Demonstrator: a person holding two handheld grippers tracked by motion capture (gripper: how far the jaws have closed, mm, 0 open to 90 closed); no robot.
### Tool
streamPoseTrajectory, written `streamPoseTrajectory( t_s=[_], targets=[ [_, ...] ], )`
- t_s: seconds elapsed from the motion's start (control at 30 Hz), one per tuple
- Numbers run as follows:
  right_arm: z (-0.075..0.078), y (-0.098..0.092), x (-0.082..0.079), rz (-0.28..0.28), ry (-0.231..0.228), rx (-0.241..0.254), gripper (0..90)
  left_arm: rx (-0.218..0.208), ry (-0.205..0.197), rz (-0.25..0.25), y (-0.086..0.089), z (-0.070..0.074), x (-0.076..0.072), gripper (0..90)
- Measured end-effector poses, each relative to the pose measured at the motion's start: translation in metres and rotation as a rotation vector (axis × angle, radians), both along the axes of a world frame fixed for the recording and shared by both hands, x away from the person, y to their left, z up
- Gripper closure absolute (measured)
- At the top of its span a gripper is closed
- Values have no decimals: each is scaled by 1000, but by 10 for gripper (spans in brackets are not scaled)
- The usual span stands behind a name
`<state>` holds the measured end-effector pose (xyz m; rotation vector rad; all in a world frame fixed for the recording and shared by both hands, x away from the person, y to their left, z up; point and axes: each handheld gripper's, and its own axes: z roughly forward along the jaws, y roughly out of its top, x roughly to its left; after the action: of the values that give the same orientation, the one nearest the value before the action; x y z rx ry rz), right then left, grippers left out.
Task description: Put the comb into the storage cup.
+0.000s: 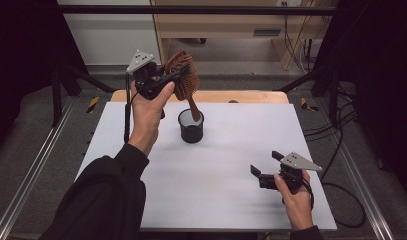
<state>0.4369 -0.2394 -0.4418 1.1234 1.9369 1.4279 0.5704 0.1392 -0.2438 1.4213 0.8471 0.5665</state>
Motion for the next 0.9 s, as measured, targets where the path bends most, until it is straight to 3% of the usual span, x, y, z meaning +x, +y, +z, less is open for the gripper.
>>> streamPoseTrajectory(
  t_s=[0.13, 0.6, 0.9],
  targets=[
    [-1, 1, 0, 0, 1, -3, 41, 25, -4, 13, -1, -4, 6, 518],
    [-1, 0, 0, 4, 0, 5, 39, 12, 17, 39, 3, -18, 22, 517],
    [-2, 1, 1, 10, 5, 12, 38, 20, 4, 42, 4, -23, 27, 517]
  ],
)
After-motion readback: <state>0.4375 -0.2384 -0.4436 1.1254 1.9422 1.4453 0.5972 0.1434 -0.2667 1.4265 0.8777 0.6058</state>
